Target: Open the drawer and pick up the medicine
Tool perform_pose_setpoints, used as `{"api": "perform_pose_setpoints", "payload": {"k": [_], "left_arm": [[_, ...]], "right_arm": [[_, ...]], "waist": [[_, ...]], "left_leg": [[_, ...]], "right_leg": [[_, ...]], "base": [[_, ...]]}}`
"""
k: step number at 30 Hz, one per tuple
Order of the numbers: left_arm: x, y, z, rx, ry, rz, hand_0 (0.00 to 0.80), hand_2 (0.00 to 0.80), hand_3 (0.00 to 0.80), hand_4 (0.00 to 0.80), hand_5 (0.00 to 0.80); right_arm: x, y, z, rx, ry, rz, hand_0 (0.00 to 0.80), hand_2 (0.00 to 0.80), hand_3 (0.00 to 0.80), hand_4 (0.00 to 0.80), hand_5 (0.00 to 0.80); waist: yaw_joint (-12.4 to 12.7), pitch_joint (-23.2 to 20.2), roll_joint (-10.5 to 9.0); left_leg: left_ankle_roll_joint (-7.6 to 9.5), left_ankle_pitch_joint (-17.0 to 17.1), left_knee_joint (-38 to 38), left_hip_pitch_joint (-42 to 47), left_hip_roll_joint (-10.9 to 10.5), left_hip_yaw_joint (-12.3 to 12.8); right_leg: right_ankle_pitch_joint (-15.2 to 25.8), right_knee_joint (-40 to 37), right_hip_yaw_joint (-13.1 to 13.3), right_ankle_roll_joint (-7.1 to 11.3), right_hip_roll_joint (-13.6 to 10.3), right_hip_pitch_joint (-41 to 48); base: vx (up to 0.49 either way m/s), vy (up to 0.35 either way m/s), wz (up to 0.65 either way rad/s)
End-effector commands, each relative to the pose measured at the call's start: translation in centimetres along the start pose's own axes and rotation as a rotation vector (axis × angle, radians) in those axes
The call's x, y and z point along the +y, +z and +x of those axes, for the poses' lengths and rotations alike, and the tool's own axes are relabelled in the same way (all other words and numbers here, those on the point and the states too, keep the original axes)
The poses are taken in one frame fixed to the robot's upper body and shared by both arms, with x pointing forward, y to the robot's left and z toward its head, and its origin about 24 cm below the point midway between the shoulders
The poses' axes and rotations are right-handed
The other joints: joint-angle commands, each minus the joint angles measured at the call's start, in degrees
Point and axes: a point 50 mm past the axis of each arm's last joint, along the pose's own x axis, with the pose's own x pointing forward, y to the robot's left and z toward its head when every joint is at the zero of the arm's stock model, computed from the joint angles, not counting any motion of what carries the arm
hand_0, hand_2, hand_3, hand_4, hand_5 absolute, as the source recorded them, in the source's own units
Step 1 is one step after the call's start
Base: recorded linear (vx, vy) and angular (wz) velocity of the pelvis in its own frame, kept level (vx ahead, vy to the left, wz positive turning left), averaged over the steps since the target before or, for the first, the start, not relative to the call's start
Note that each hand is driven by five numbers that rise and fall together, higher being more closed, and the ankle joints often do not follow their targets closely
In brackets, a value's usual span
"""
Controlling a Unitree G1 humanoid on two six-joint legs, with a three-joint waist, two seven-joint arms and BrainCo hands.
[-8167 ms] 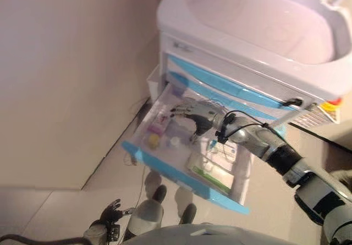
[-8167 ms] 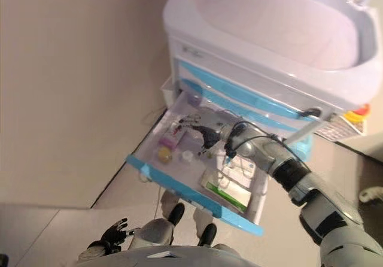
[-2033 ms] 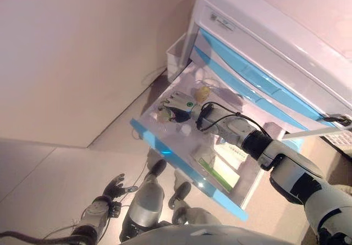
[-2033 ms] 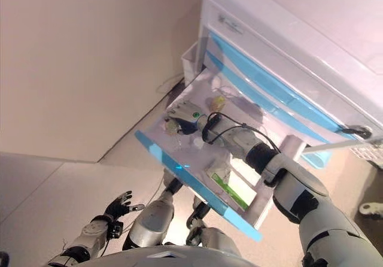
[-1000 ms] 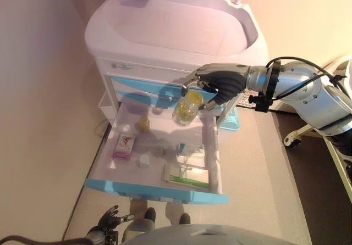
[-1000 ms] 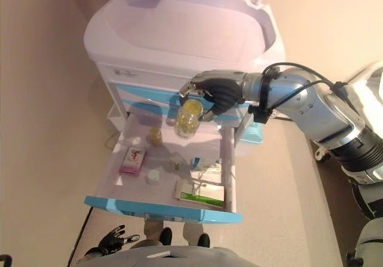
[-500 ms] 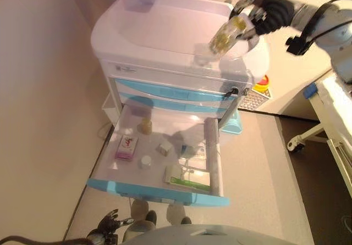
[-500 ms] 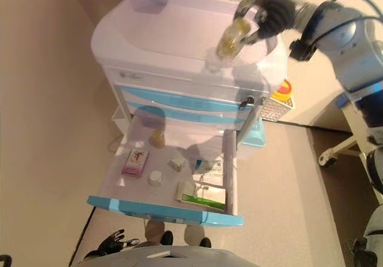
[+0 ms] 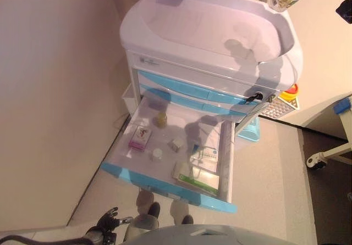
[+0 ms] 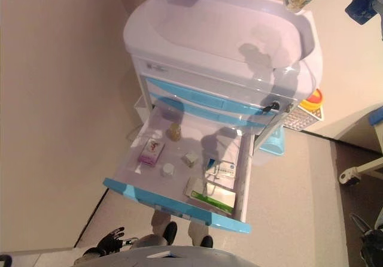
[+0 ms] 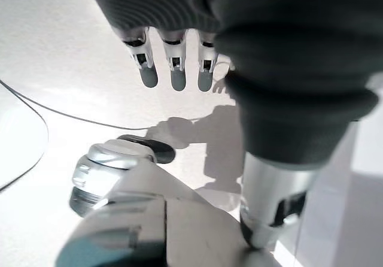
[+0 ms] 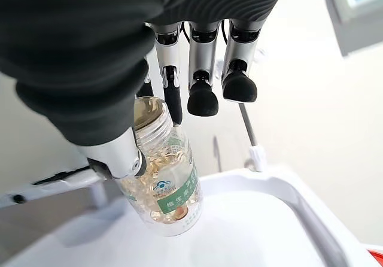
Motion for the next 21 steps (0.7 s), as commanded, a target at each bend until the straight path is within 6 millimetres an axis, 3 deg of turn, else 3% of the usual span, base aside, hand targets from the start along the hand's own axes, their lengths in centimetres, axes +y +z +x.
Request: {"api": "perform_pose_setpoints", "payload": {"k": [1, 13, 21], "left_arm": [[2.8, 1.6, -0.2, -0.044, 0.064, 0.028, 0.000, 0.000, 0.000, 0.000, 0.000], [3.3, 3.1, -0.3, -0.127, 0.063, 0.040, 0.000, 0.000, 0.000, 0.000, 0.000], [3.1, 3.6, -0.3, -0.147, 0.047, 0.054, 0.000, 0.000, 0.000, 0.000, 0.000]], "right_arm": [[-5.6, 1.6, -1.1, -0.019, -0.208, 0.020, 0.800, 0.800, 0.800, 0.800, 0.800], [-4.9, -1.0, -0.9, 0.074, -0.146, 0.001, 0.800, 0.800, 0.800, 0.800, 0.800], [-2.8, -1.8, -0.4, 0.099, 0.000, -0.031, 0.800, 0.800, 0.800, 0.800, 0.800]], "waist": [[2.7, 3.4, -3.72], [4.8, 7.6, -3.55], [5.7, 8.2, -3.69]], "left_leg": [[1.37, -5.2, 0.4, -0.2, -4.3, -1.4], [1.40, -4.4, 0.1, -2.9, -4.0, -3.4], [1.12, -4.3, 0.2, -2.9, -3.8, -3.6]], "right_leg": [[-1.9, 5.1, 2.1, 1.40, 1.3, -0.6], [-1.8, 4.7, 0.9, 0.78, 2.0, -2.5], [-1.9, 4.5, -0.2, 0.51, 2.0, -2.0]], "base": [[-0.078, -0.072, 0.05], [-0.025, -0.039, 0.11], [0.000, -0.008, 0.01]]}}
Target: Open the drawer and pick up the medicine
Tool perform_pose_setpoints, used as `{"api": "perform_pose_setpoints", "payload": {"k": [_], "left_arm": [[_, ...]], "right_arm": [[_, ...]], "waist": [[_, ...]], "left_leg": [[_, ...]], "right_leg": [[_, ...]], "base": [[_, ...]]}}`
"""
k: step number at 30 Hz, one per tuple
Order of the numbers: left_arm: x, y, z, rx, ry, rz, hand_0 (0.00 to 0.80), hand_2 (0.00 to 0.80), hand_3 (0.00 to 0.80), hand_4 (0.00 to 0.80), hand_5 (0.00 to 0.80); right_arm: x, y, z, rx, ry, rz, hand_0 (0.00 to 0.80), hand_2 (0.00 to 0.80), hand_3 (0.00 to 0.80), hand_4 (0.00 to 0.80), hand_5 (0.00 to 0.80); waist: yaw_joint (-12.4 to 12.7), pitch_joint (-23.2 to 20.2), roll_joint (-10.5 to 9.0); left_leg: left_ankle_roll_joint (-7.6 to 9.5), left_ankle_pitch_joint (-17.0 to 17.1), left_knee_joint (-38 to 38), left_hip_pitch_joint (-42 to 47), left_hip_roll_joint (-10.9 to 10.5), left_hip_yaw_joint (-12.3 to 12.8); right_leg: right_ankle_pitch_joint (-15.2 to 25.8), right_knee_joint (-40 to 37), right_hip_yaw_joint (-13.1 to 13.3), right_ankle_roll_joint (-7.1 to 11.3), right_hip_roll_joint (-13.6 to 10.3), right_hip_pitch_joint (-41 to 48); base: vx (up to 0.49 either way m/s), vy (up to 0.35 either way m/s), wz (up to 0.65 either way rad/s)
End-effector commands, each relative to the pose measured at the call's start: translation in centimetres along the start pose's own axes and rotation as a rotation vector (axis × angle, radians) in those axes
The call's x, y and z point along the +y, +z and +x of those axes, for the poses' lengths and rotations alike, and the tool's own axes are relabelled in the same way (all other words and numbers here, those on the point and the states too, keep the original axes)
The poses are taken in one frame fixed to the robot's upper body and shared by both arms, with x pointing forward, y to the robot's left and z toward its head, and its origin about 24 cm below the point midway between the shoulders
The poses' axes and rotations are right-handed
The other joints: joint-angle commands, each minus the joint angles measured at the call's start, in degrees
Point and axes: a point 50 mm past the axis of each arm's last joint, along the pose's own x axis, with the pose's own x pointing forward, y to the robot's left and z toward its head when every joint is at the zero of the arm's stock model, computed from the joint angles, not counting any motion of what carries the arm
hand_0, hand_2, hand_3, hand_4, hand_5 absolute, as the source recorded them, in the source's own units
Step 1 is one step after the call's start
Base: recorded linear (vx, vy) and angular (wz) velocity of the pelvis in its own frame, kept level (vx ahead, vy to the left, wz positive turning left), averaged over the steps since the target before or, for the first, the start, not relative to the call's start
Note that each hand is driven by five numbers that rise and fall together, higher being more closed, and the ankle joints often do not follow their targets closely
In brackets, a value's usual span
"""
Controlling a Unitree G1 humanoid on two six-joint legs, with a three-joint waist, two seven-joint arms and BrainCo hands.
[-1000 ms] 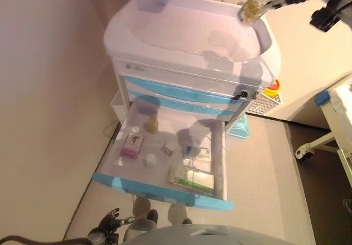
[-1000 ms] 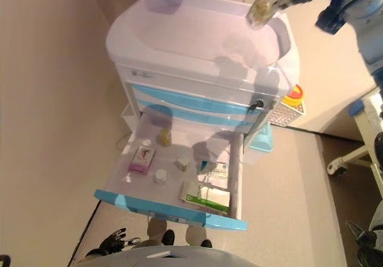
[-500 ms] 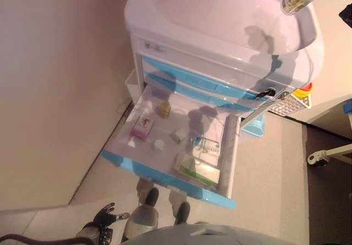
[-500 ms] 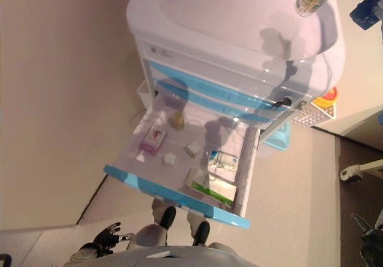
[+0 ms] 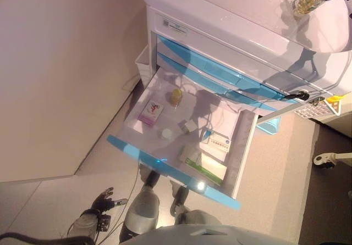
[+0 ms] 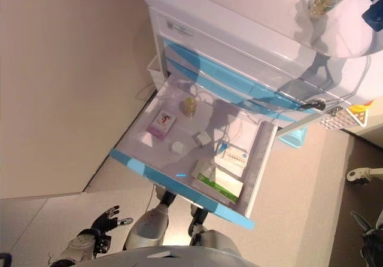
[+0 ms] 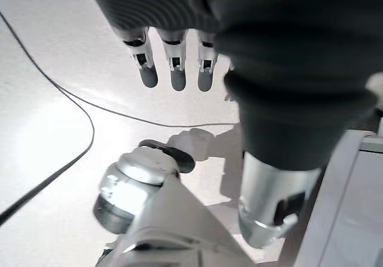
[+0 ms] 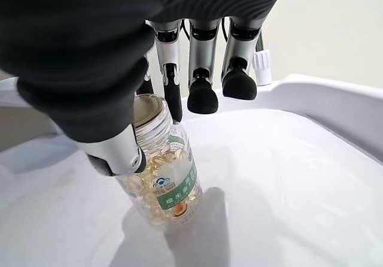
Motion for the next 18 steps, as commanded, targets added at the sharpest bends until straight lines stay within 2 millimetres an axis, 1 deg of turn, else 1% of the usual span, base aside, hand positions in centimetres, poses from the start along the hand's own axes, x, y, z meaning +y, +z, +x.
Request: {"api": "perform_pose_setpoints", "payload": {"k": [1, 8, 9, 10, 11, 16, 18], "left_arm": [[1.2, -0.8, -0.7, 0.010, 0.007, 0.028, 0.000, 0.000, 0.000, 0.000, 0.000], [1.6, -1.0, -0.8, 0.013, 0.012, 0.031, 0.000, 0.000, 0.000, 0.000, 0.000], [1.6, -1.0, -0.8, 0.014, 0.013, 0.030, 0.000, 0.000, 0.000, 0.000, 0.000], [1.6, -1.0, -0.8, 0.015, 0.015, 0.029, 0.000, 0.000, 0.000, 0.000, 0.000], [1.6, -1.0, -0.8, 0.016, 0.015, 0.030, 0.000, 0.000, 0.000, 0.000, 0.000], [1.6, -1.1, -0.8, 0.020, 0.013, 0.031, 0.000, 0.000, 0.000, 0.000, 0.000], [1.5, -1.1, -0.8, 0.022, 0.013, 0.030, 0.000, 0.000, 0.000, 0.000, 0.000]], "right_arm": [[-2.2, 1.3, -0.4, -0.030, -0.016, -0.059, 0.800, 0.800, 0.800, 0.800, 0.800], [-1.8, 1.4, -0.2, -0.020, 0.019, -0.076, 0.800, 0.800, 0.800, 0.800, 0.800], [-1.8, 1.4, -0.1, -0.022, 0.017, -0.079, 0.584, 0.584, 0.584, 0.584, 0.584], [-1.9, 1.5, -0.1, -0.022, 0.010, -0.088, 0.176, 0.176, 0.176, 0.176, 0.176], [-1.9, 1.5, -0.1, -0.022, 0.010, -0.095, 0.000, 0.000, 0.000, 0.000, 0.000], [-2.4, 1.8, -0.2, -0.049, -0.050, -0.103, 0.000, 0.000, 0.000, 0.000, 0.000], [-3.0, 2.3, -0.3, -0.065, -0.100, -0.102, 0.000, 0.000, 0.000, 0.000, 0.000]], "waist": [[0.4, -1.1, -1.42], [0.5, -0.9, -1.46], [0.5, -1.0, -1.46], [0.5, -1.0, -1.45], [0.5, -1.1, -1.45], [0.4, -1.4, -1.47], [0.4, -1.5, -1.48]], "left_leg": [[1.74, -4.7, -0.6, 0.8, -3.6, -0.7], [1.62, -4.5, -0.6, 1.0, -3.4, -0.5], [1.60, -4.5, -0.7, 1.0, -3.4, -0.4], [1.58, -4.5, -0.7, 1.1, -3.4, -0.3], [1.54, -4.5, -0.7, 1.1, -3.3, -0.2], [1.47, -4.5, -0.7, 1.3, -3.3, 0.0], [1.45, -4.5, -0.7, 1.5, -3.3, 0.1]], "right_leg": [[-2.3, 4.5, 0.9, 1.07, 1.7, 0.1], [-2.2, 4.4, 0.9, 1.12, 1.8, 0.3], [-2.2, 4.4, 0.9, 1.13, 1.8, 0.4], [-2.2, 4.4, 0.9, 1.16, 1.8, 0.4], [-2.2, 4.4, 0.8, 1.20, 1.7, 0.5], [-2.0, 4.3, 0.9, 1.32, 1.7, 0.7], [-1.9, 4.2, 1.0, 1.37, 1.7, 0.9]], "base": [[0.000, 0.000, 0.00], [0.000, -0.002, 0.00], [0.000, 0.000, 0.00], [0.000, 0.000, 0.00], [0.000, 0.000, 0.00], [0.000, 0.000, 0.00], [0.000, 0.000, 0.00]]}}
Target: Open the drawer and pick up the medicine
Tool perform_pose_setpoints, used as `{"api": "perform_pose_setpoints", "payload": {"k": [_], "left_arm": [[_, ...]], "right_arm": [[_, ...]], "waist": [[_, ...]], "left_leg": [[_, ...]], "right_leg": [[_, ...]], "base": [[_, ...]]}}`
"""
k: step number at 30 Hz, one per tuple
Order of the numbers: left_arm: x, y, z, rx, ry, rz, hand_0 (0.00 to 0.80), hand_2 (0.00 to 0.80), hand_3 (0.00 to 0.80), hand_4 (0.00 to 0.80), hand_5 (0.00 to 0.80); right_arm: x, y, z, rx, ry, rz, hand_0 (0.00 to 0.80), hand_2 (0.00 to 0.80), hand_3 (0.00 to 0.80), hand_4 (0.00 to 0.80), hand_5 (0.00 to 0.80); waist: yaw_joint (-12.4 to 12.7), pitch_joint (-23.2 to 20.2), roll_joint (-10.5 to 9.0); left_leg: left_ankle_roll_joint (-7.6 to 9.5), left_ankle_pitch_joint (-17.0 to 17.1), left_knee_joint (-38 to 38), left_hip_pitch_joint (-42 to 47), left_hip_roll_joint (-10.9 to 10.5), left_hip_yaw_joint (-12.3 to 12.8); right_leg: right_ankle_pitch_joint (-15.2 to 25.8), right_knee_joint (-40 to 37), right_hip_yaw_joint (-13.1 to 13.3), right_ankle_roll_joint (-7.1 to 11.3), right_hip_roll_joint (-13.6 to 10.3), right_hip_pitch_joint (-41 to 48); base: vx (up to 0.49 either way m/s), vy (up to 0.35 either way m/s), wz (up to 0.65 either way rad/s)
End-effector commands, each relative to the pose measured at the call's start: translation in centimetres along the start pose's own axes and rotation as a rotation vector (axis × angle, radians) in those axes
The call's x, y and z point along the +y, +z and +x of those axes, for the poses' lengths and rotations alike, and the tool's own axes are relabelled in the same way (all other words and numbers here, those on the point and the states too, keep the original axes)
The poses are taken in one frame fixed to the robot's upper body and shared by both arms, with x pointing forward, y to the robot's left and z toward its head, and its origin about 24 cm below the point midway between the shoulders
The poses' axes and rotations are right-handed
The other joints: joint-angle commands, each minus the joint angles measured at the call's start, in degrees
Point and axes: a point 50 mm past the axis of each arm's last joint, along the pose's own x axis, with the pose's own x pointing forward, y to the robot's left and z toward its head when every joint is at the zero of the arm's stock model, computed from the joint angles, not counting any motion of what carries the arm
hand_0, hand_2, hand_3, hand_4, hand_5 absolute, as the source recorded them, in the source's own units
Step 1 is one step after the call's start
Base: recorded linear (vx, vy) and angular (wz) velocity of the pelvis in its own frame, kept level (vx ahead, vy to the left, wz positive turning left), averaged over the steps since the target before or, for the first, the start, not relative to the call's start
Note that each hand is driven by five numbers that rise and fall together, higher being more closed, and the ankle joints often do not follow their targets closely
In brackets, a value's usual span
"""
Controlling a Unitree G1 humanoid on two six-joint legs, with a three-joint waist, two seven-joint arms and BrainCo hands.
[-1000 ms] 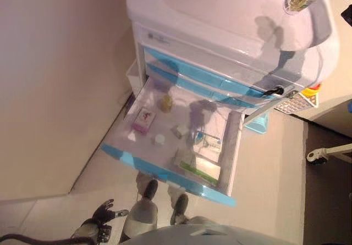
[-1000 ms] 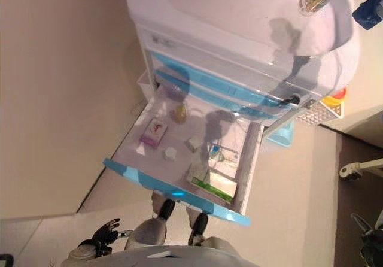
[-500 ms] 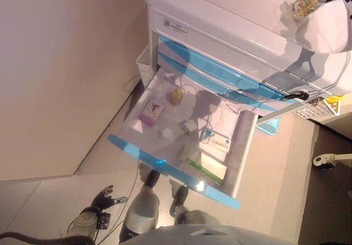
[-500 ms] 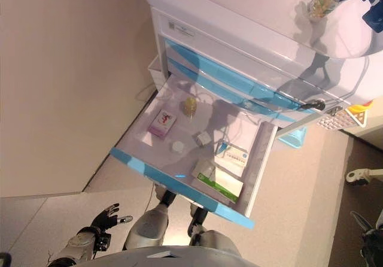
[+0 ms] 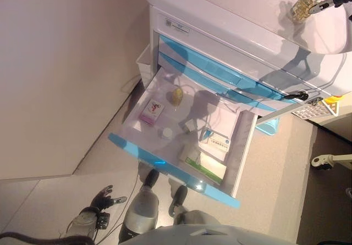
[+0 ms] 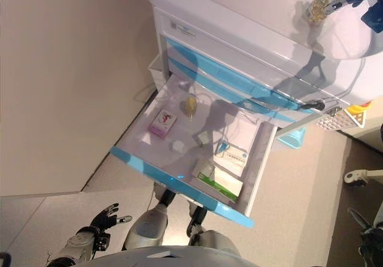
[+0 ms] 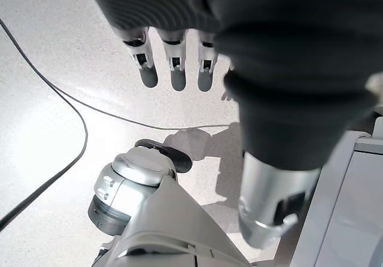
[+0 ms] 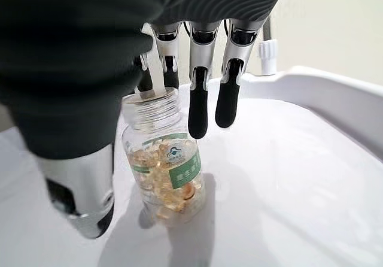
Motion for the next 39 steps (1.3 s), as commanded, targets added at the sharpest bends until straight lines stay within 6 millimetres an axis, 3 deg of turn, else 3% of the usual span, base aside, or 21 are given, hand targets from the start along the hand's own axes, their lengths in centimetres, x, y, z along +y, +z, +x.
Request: {"api": "perform_pose_setpoints", "payload": {"k": [1, 11, 25, 33, 39], "left_arm": [[1.3, -1.2, -0.8, 0.023, 0.010, 0.030, 0.000, 0.000, 0.000, 0.000, 0.000], [1.1, -2.0, -1.0, 0.044, 0.005, 0.024, 0.000, 0.000, 0.000, 0.000, 0.000], [1.0, -3.8, -1.5, 0.112, -0.016, 0.059, 0.000, 0.000, 0.000, 0.000, 0.000], [-0.2, -5.2, -1.7, 0.181, -0.067, 0.097, 0.000, 0.000, 0.000, 0.000, 0.000], [-0.9, -4.6, -1.3, 0.176, -0.088, 0.093, 0.000, 0.000, 0.000, 0.000, 0.000]], "right_arm": [[-3.6, 1.8, -0.9, -0.057, -0.178, -0.053, 0.000, 0.000, 0.000, 0.000, 0.000], [-6.0, 2.2, -2.0, -0.105, -0.354, -0.045, 0.000, 0.000, 0.000, 0.000, 0.000], [-5.9, 3.2, -2.2, -0.218, -0.333, 0.099, 0.000, 0.000, 0.000, 0.000, 0.000], [-4.7, 2.7, -2.7, -0.278, -0.319, 0.111, 0.000, 0.000, 0.000, 0.000, 0.000], [-3.6, -0.2, -3.5, -0.255, -0.413, 0.292, 0.000, 0.000, 0.000, 0.000, 0.000]], "waist": [[0.1, -1.8, -1.07], [-0.2, -3.0, -1.13], [-2.6, -6.0, -0.19], [-7.3, -8.9, 2.06], [-11.0, -9.7, 3.97]], "left_leg": [[1.28, -4.9, -0.7, 1.2, -3.2, 0.1], [1.09, -5.0, -1.0, 1.8, -3.0, 0.8], [1.35, -6.0, -1.1, 3.9, -3.1, 3.9], [2.05, -7.2, -1.1, 6.4, -3.3, 8.2], [2.09, -8.0, -1.7, 7.8, -2.8, 11.8]], "right_leg": [[-1.9, 4.1, 1.0, 1.42, 1.7, 0.5], [-1.5, 3.4, 1.3, 2.02, 1.5, 1.1], [-0.9, 3.0, 3.2, 2.91, 0.6, 1.9], [-0.1, 3.1, 7.1, 4.13, -0.5, 2.1], [0.9, 2.6, 9.9, 5.28, -0.9, 1.6]], "base": [[0.000, 0.000, 0.00], [-0.009, 0.010, -0.05], [-0.036, 0.026, -0.07], [-0.027, 0.058, -0.33], [-0.031, 0.039, -0.42]]}}
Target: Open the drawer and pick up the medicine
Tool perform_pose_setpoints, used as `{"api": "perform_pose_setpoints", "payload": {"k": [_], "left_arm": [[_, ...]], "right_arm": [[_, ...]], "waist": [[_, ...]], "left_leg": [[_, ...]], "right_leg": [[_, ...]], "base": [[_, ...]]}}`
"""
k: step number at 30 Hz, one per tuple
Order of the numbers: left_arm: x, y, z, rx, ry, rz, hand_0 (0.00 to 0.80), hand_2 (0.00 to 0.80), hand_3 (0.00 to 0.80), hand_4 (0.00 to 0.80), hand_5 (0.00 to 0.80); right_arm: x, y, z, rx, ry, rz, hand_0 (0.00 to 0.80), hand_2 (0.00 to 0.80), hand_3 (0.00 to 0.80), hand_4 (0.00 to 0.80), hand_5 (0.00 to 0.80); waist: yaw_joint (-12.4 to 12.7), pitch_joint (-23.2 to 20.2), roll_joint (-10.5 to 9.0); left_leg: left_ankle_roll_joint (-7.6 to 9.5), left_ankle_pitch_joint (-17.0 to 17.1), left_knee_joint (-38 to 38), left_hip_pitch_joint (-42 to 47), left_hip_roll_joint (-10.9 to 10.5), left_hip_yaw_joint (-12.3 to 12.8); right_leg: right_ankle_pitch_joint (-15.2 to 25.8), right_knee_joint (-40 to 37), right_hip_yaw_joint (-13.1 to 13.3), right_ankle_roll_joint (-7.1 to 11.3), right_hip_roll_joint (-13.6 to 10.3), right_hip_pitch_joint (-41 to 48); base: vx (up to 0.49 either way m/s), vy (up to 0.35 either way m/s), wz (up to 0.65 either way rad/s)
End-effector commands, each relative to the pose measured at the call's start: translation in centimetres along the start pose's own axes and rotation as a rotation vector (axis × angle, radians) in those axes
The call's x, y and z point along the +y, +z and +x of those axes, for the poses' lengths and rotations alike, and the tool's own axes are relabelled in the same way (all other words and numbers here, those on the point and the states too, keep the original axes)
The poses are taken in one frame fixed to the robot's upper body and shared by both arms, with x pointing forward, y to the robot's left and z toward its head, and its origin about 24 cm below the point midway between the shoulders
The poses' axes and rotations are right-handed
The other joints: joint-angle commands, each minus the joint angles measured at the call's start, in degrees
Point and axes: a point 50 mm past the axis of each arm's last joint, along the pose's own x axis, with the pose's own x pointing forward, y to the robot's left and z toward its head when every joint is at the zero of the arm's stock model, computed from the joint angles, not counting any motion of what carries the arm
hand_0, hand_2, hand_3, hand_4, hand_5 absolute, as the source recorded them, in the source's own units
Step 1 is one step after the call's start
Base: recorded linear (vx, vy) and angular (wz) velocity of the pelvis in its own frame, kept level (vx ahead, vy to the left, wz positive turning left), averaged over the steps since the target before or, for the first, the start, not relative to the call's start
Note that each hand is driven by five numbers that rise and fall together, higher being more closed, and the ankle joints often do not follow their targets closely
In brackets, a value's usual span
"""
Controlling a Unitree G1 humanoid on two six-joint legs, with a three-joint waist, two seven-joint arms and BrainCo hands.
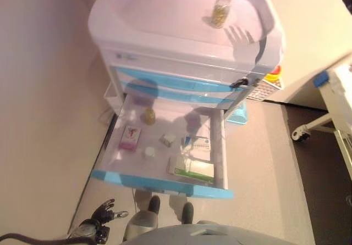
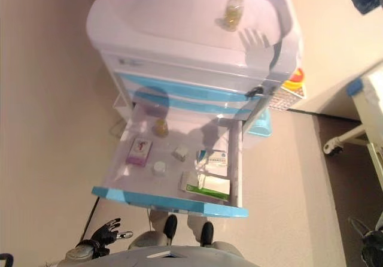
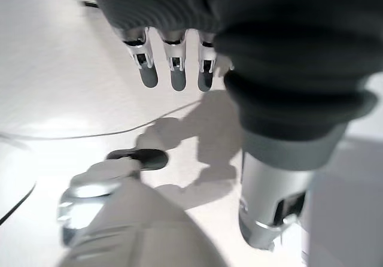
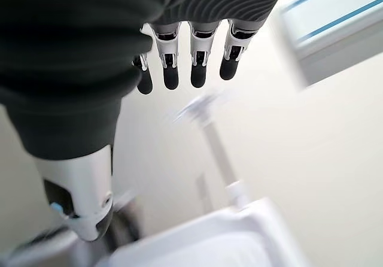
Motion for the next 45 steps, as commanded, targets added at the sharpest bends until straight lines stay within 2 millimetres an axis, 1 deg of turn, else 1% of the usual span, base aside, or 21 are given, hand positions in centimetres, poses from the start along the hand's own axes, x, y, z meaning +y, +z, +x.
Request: {"api": "perform_pose_setpoints", "payload": {"k": [1, 3, 5, 6, 7, 8, 9, 10, 12, 14, 15, 16, 21, 24, 25, 26, 28, 32, 35, 40, 45], "left_arm": [[-0.1, -1.5, -0.2, 0.076, -0.022, 0.058, 0.000, 0.000, 0.000, 0.000, 0.000], [-0.2, -1.6, -0.2, 0.080, -0.031, 0.066, 0.000, 0.000, 0.000, 0.000, 0.000], [-0.6, -1.6, -0.1, 0.078, -0.037, 0.054, 0.000, 0.000, 0.000, 0.000, 0.000], [-0.9, -1.4, 0.1, 0.073, -0.038, 0.034, 0.000, 0.000, 0.000, 0.000, 0.000], [-0.8, -1.3, 0.1, 0.075, -0.040, 0.041, 0.000, 0.000, 0.000, 0.000, 0.000], [-1.2, -1.1, 0.2, 0.070, -0.045, 0.028, 0.000, 0.000, 0.000, 0.000, 0.000], [-1.2, -1.0, 0.2, 0.068, -0.046, 0.027, 0.000, 0.000, 0.000, 0.000, 0.000], [-1.2, -1.0, 0.2, 0.067, -0.047, 0.026, 0.000, 0.000, 0.000, 0.000, 0.000], [-1.8, -0.9, 0.3, 0.051, -0.057, 0.009, 0.000, 0.000, 0.000, 0.000, 0.000], [-2.1, -0.6, 0.4, 0.037, -0.062, 0.005, 0.000, 0.000, 0.000, 0.000, 0.000], [-2.3, -0.1, 0.6, 0.021, -0.062, -0.010, 0.000, 0.000, 0.000, 0.000, 0.000], [-2.4, 0.0, 0.7, 0.016, -0.063, -0.013, 0.000, 0.000, 0.000, 0.000, 0.000], [-3.4, 1.3, 0.9, -0.049, -0.063, -0.055, 0.000, 0.000, 0.000, 0.000, 0.000], [-3.4, 2.4, 1.1, -0.092, -0.060, -0.061, 0.000, 0.000, 0.000, 0.000, 0.000], [-3.4, 2.6, 1.1, -0.099, -0.060, -0.064, 0.000, 0.000, 0.000, 0.000, 0.000], [-3.1, 3.6, 1.3, -0.131, -0.059, -0.065, 0.000, 0.000, 0.000, 0.000, 0.000], [-2.9, 4.4, 1.4, -0.159, -0.057, -0.063, 0.000, 0.000, 0.000, 0.000, 0.000], [-2.7, 7.5, 1.8, -0.252, -0.040, -0.033, 0.000, 0.000, 0.000, 0.000, 0.000], [-2.8, 9.0, 1.9, -0.305, -0.032, 0.040, 0.000, 0.000, 0.000, 0.000, 0.000], [-2.4, 12.7, 1.6, -0.435, 0.009, 0.113, 0.000, 0.000, 0.000, 0.000, 0.000], [-1.9, 15.6, 0.9, -0.540, 0.024, 0.253, 0.000, 0.000, 0.000, 0.000, 0.000]], "right_arm": [[-4.0, -1.3, -1.7, 0.021, -0.181, 0.073, 0.000, 0.000, 0.000, 0.000, 0.000], [-3.4, -2.7, -2.8, 0.028, -0.197, 0.164, 0.000, 0.000, 0.000, 0.000, 0.000], [-1.7, -4.6, -4.4, 0.042, -0.202, 0.262, 0.000, 0.000, 0.000, 0.000, 0.000], [-0.1, -5.8, -5.5, 0.056, -0.201, 0.328, 0.000, 0.000, 0.000, 0.000, 0.000], [0.6, -6.6, -6.3, 0.077, -0.203, 0.350, 0.000, 0.000, 0.000, 0.000, 0.000], [2.8, -8.2, -7.8, 0.109, -0.193, 0.388, 0.000, 0.000, 0.000, 0.000, 0.000], [4.1, -9.2, -8.8, 0.149, -0.182, 0.409, 0.000, 0.000, 0.000, 0.000, 0.000], [4.7, -9.6, -9.4, 0.167, -0.176, 0.409, 0.000, 0.000, 0.000, 0.000, 0.000], [8.3, -11.3, -12.6, 0.240, -0.145, 0.463, 0.000, 0.000, 0.000, 0.000, 0.000], [10.1, -12.6, -14.1, 0.303, -0.119, 0.492, 0.000, 0.000, 0.000, 0.000, 0.000], [11.7, -13.3, -15.4, 0.340, -0.103, 0.496, 0.000, 0.000, 0.000, 0.000, 0.000], [12.4, -13.7, -15.9, 0.363, -0.086, 0.491, 0.000, 0.000, 0.000, 0.000, 0.000], [18.5, -17.0, -22.8, 0.595, 0.049, 0.528, 0.000, 0.000, 0.000, 0.000, 0.000], [21.5, -17.9, -25.9, 0.697, 0.134, 0.522, 0.000, 0.000, 0.000, 0.000, 0.000], [21.9, -17.9, -26.2, 0.707, 0.150, 0.518, 0.000, 0.000, 0.000, 0.000, 0.000], [23.4, -18.0, -27.5, 0.743, 0.175, 0.511, 0.000, 0.000, 0.000, 0.000, 0.000], [24.5, -18.0, -28.2, 0.768, 0.200, 0.514, 0.000, 0.000, 0.000, 0.000, 0.000], [27.5, -17.7, -29.6, 0.835, 0.231, 0.506, 0.000, 0.000, 0.000, 0.000, 0.000], [28.7, -17.6, -30.2, 0.869, 0.261, 0.499, 0.000, 0.000, 0.000, 0.000, 0.000], [29.8, -17.4, -30.7, 0.863, 0.366, 0.440, 0.000, 0.000, 0.000, 0.000, 0.000], [30.1, -17.7, -31.5, 0.833, 0.487, 0.287, 0.000, 0.000, 0.000, 0.000, 0.000]], "waist": [[-2.1, -2.1, 0.06], [-3.3, -2.0, 0.64], [-4.9, -1.4, 1.49], [-6.3, -0.9, 2.13], [-6.4, -0.7, 2.04], [-7.6, -0.1, 2.62], [-7.9, 0.2, 2.73], [-8.0, 0.4, 2.70], [-9.8, 1.7, 3.35], [-10.6, 2.7, 3.61], [-11.2, 3.6, 3.83], [-11.3, 3.9, 3.88], [-12.3, 7.3, 4.24], [-12.0, 9.7, 4.56], [-12.0, 10.0, 4.64], [-11.5, 11.6, 5.08], [-11.1, 12.7, 5.40], [-9.3, 17.0, 6.57], [-8.6, 19.3, 7.40], [-7.6, 21.9, 8.32], [-6.9, 21.9, 9.02]], "left_leg": [[-0.16, -6.3, 0.0, 0.2, -2.9, -0.7], [0.03, -6.5, 0.1, 0.4, -2.8, 0.3], [0.23, -6.8, 0.1, 0.6, -2.7, 1.3], [0.43, -7.1, 0.1, 0.7, -2.7, 2.0], [0.48, -7.2, 0.0, 0.7, -2.7, 2.3], [0.67, -7.4, 0.0, 0.8, -2.6, 2.8], [0.77, -7.6, 0.0, 0.8, -2.5, 3.2], [0.81, -7.6, 0.0, 0.8, -2.5, 3.4], [1.27, -7.8, 0.0, 0.7, -2.3, 4.8], [1.37, -7.8, 0.1, 0.3, -2.3, 5.5], [1.52, -7.8, 0.1, 0.0, -2.3, 5.9], [1.59, -7.8, 0.1, -0.2, -2.4, 6.1], [2.15, -7.5, 1.1, -1.6, -2.6, 7.5], [2.37, -7.2, 2.7, -3.5, -2.6, 7.5], [2.39, -7.2, 3.0, -3.9, -2.6, 7.4], [2.45, -7.1, 4.3, -5.4, -2.7, 7.2], [2.47, -7.1, 5.4, -6.6, -2.8, 6.9], [2.40, -7.2, 11.1, -12.3, -2.8, 5.7], [2.19, -7.0, 14.1, -15.6, -2.5, 4.8], [1.86, -6.0, 16.0, -19.5, -2.0, 3.6], [1.43, -5.4, 18.8, -24.3, -1.6, 2.0]], "right_leg": [[-0.8, 2.7, -2.0, 4.11, -0.2, -0.5], [-0.7, 3.2, -1.1, 4.24, -0.2, -1.1], [-0.8, 4.0, 0.0, 4.43, -0.3, -2.0], [-0.7, 4.5, 0.9, 4.56, -0.3, -2.6], [-0.7, 4.7, 1.1, 4.62, -0.4, -2.8], [-0.6, 5.0, 1.8, 4.83, -0.5, -3.5], [-0.5, 5.3, 2.2, 4.97, -0.6, -3.9], [-0.4, 5.4, 2.3, 5.06, -0.6, -4.1], [-0.2, 6.3, 3.6, 5.29, -0.6, -5.6], [-0.1, 7.0, 4.3, 5.26, -0.5, -6.7], [0.0, 7.4, 4.7, 5.26, -0.4, -7.4], [0.0, 7.6, 4.8, 5.27, -0.4, -7.7], [-0.3, 10.1, 5.0, 5.33, -0.5, -9.7], [-0.9, 11.9, 4.4, 4.81, -0.5, -10.7], [-1.1, 12.2, 4.4, 4.68, -0.5, -10.8], [-1.5, 13.0, 3.9, 4.28, -0.6, -11.3], [-1.9, 13.6, 3.4, 3.91, -0.6, -11.8], [-3.7, 17.8, 1.0, 2.18, -0.5, -15.3], [-5.2, 21.5, -0.6, 0.84, -0.2, -17.9], [-7.5, 26.5, -3.0, -0.75, 0.6, -21.7], [-9.6, 31.5, -4.9, -2.05, 1.2, -26.4]], "base": [[-0.013, 0.025, -0.43], [-0.016, 0.027, -0.37], [-0.031, 0.041, -0.32], [-0.035, 0.038, -0.27], [-0.036, 0.032, -0.26], [-0.013, 0.009, -0.28], [-0.009, 0.005, -0.30], [-0.006, -0.003, -0.34], [-0.035, 0.003, -0.44], [-0.065, 0.021, -0.31], [-0.070, 0.027, -0.27], [-0.063, 0.028, -0.41], [-0.040, 0.001, -0.30], [-0.068, -0.038, -0.02], [-0.094, -0.050, 0.02], [-0.107, -0.056, 0.03], [-0.097, -0.067, 0.06], [-0.120, -0.092, 0.26], [-0.066, -0.066, 0.23], [-0.039, -0.042, 0.28], [-0.003, -0.020, 0.26]]}}
